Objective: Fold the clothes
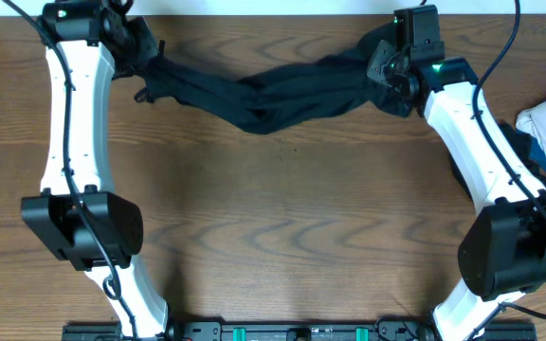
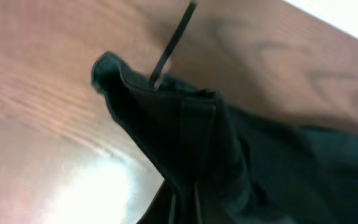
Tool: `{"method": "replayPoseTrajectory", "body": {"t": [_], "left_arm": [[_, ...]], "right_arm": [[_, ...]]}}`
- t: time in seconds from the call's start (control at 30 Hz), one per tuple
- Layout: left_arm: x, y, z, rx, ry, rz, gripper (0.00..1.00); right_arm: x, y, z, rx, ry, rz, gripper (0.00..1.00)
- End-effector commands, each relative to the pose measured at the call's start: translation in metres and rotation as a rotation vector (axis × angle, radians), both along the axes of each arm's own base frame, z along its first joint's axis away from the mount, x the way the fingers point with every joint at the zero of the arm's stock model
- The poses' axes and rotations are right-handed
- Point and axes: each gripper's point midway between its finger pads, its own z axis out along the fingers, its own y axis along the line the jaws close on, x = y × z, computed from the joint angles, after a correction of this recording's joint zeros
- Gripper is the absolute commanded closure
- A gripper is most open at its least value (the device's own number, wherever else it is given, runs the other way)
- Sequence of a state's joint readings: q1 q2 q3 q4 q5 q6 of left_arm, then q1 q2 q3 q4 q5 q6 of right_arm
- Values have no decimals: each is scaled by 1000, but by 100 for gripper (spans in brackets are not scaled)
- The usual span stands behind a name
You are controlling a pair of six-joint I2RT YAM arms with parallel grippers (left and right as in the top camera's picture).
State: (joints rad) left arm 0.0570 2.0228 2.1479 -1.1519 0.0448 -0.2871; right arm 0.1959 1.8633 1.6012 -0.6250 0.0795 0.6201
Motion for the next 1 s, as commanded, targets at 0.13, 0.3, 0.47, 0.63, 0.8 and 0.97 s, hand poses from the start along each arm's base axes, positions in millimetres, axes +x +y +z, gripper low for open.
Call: {"method": "replayPoseTrajectory", "body": {"t": [0.13, 0.3, 0.47, 0.63, 0.8, 0.97], "left_arm": [[-29, 6, -14, 25, 137, 5, 94], [-58, 4, -22, 18, 261, 3, 93], [-84, 3, -25, 19, 366, -23, 66], [-114, 2, -26, 26, 493, -67, 2], [-127, 1, -25, 24, 541, -82, 2], [-120, -10, -26, -39, 511, -89, 2]], "right_arm": [[-22, -16, -13, -54, 109, -18, 86], [-52, -22, -30, -81, 249, -15, 50], [-78, -27, -40, -103, 362, -13, 10], [-94, -30, -43, -115, 426, -12, 8], [-97, -28, -38, -114, 426, 10, 7], [-90, -13, -23, -58, 360, 101, 7]]}}
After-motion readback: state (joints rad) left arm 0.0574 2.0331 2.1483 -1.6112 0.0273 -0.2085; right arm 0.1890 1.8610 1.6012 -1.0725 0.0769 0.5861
